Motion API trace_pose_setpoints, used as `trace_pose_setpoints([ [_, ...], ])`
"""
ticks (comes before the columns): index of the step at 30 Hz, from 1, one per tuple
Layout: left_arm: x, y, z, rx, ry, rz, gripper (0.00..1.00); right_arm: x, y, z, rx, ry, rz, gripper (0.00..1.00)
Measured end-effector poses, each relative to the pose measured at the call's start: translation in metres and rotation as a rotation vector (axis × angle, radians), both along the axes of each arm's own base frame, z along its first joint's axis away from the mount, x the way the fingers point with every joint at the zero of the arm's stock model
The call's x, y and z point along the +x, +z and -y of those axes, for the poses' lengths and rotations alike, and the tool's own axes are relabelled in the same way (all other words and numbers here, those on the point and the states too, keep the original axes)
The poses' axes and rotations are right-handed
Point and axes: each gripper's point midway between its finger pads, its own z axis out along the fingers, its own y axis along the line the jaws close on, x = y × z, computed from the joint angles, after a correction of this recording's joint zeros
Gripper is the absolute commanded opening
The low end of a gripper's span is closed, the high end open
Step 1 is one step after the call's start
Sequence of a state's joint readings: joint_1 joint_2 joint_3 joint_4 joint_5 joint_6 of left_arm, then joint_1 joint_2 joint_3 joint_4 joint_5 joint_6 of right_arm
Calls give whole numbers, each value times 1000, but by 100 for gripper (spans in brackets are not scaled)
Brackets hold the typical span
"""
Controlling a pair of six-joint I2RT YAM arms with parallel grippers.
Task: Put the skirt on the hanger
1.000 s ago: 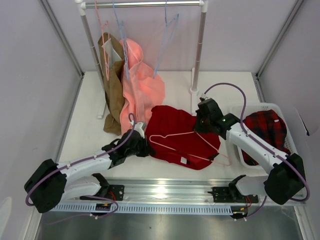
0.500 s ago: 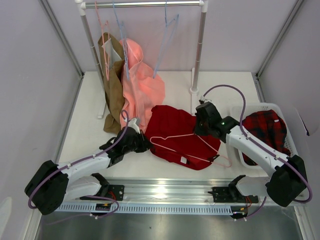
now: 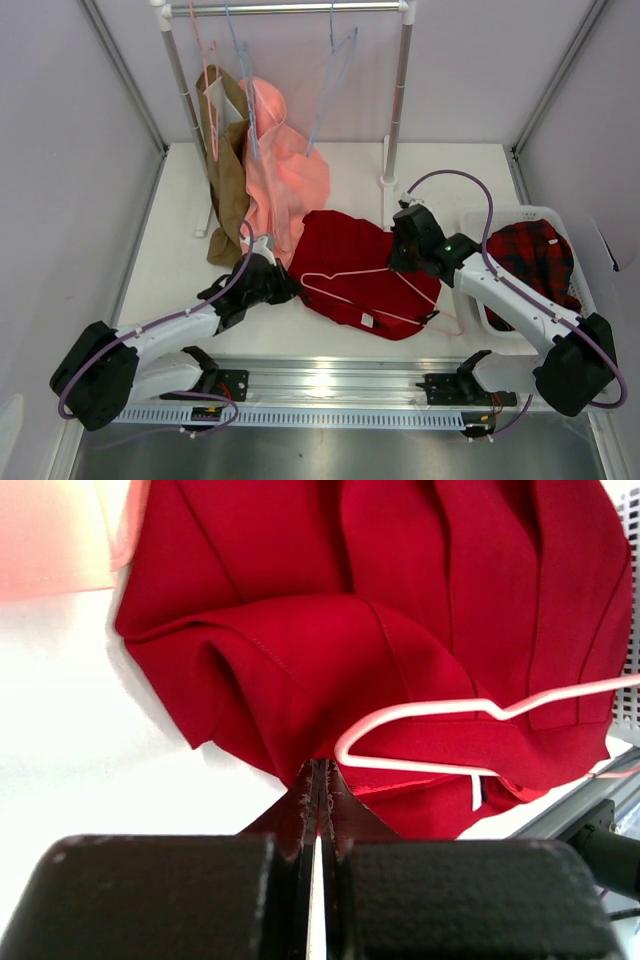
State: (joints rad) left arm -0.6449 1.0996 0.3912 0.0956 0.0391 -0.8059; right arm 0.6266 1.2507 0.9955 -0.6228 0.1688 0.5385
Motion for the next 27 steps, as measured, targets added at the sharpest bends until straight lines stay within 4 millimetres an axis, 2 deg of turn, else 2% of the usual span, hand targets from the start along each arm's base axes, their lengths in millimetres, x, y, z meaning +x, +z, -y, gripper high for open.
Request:
trace_pose_setpoints([
  [27, 7, -3, -8, 5, 55, 15, 0, -9, -3, 0, -22, 60, -32, 0],
])
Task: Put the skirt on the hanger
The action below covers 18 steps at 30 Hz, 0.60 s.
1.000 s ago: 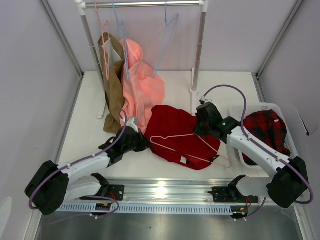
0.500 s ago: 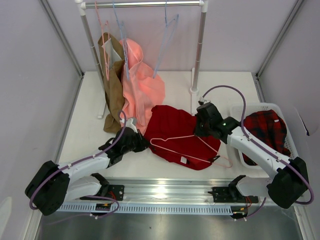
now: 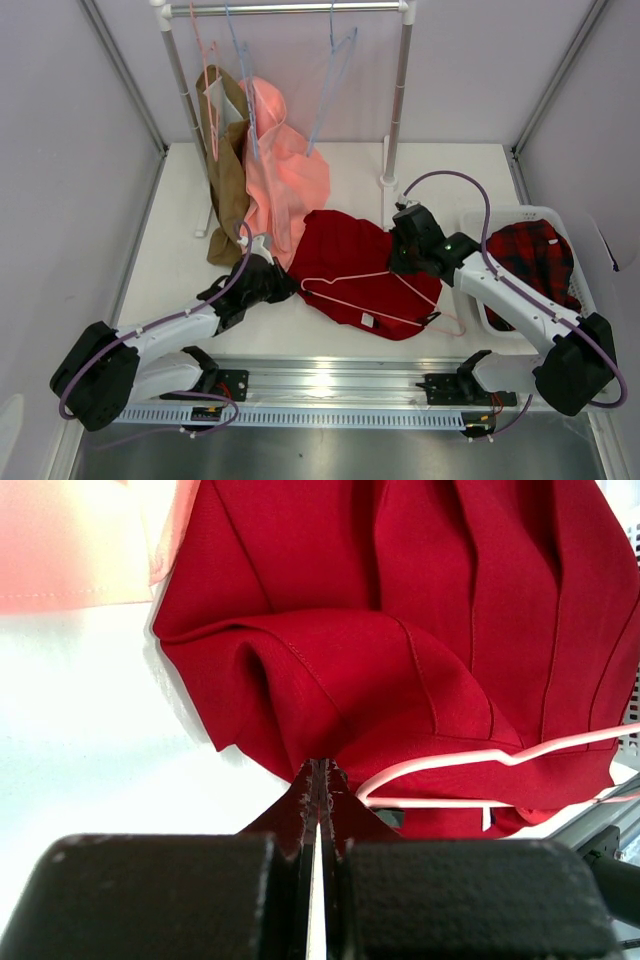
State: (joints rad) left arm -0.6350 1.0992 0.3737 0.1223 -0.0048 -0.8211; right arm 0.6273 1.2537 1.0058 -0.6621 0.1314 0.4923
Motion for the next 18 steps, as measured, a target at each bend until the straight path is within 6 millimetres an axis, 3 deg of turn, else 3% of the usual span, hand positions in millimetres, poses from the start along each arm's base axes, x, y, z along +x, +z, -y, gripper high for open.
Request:
trace_pose_setpoints([
  [18, 4, 7, -3, -7, 20, 27, 0, 0, 0, 0, -21, 16, -13, 0],
])
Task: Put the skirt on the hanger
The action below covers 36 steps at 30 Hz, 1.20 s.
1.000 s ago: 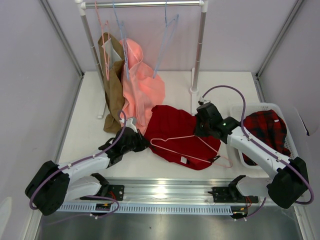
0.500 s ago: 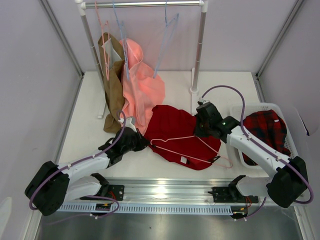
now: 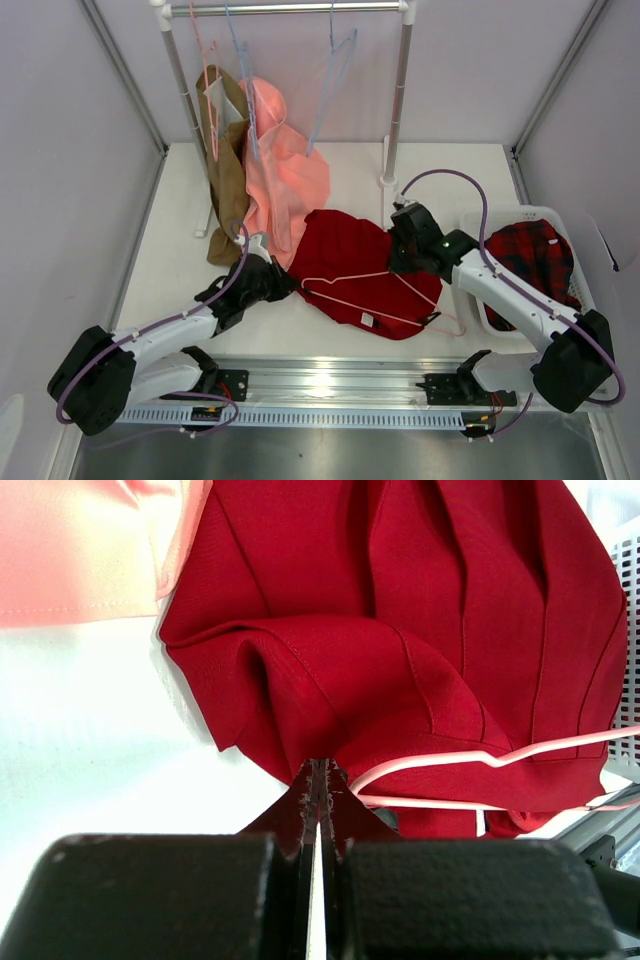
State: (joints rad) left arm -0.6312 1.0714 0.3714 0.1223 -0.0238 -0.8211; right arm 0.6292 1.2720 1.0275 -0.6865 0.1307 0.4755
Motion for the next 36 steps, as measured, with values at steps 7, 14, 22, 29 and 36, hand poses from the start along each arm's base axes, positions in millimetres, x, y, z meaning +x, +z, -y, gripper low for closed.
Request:
trace_pose_setpoints([
  [7, 1, 0, -1, -2, 3, 2, 0, 1, 1, -2, -6, 18, -3, 0],
  [14, 3, 1, 0, -7, 5, 11, 0, 0, 1, -5, -3, 44, -9, 0],
  [22, 3, 0, 0, 1, 0, 12, 0, 0, -5, -7, -11, 57, -26, 0],
  [29, 4, 1, 0, 3, -5, 21, 0, 0, -5, -8, -12, 64, -29, 0],
  [36, 5, 3, 2, 3, -21, 38, 0, 0, -7, -9, -15, 72, -33, 0],
])
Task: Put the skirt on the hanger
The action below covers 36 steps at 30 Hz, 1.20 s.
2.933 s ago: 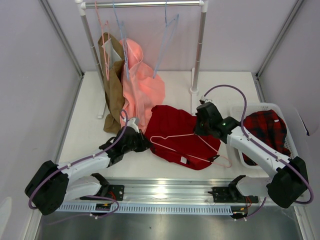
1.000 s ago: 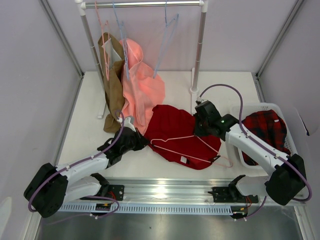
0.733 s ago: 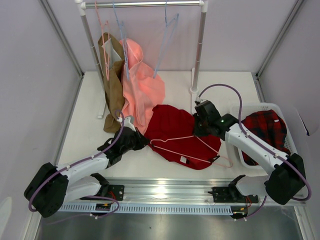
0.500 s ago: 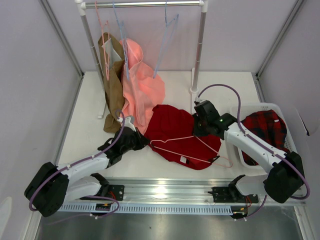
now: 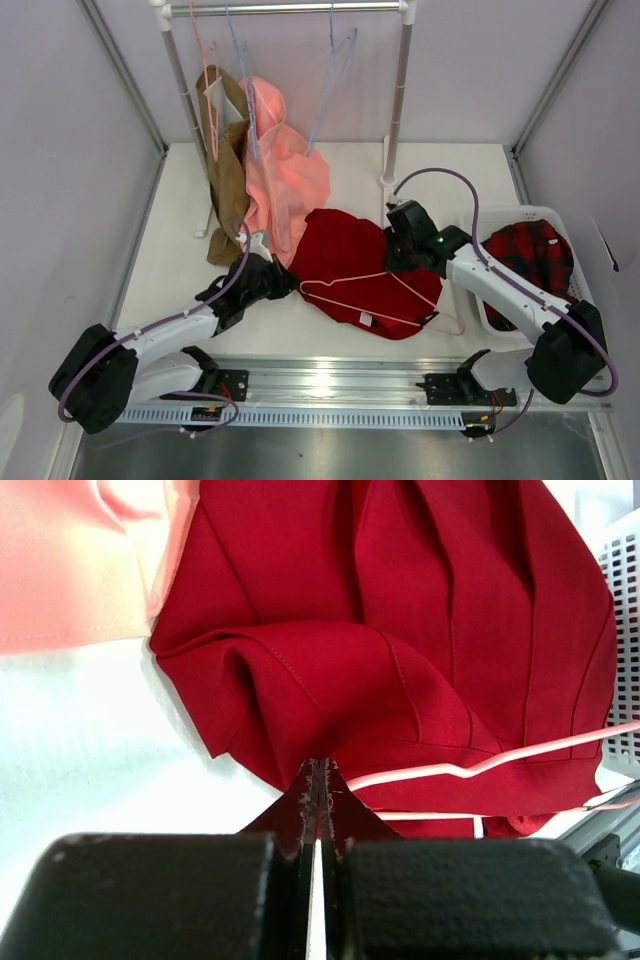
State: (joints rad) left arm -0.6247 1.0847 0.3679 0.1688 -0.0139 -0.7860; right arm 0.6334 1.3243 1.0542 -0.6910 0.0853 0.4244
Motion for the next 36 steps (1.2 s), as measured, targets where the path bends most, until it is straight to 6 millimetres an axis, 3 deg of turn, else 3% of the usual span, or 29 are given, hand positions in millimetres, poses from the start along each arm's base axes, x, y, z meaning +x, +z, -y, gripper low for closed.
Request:
trace_pose_setpoints([
  [16, -1, 0, 11, -6, -82, 10, 0, -1, -3, -3, 4, 12, -13, 0],
  [36, 3, 15, 21, -16, -121, 25, 0, 9, 2, -6, 14, -10, 26, 0],
])
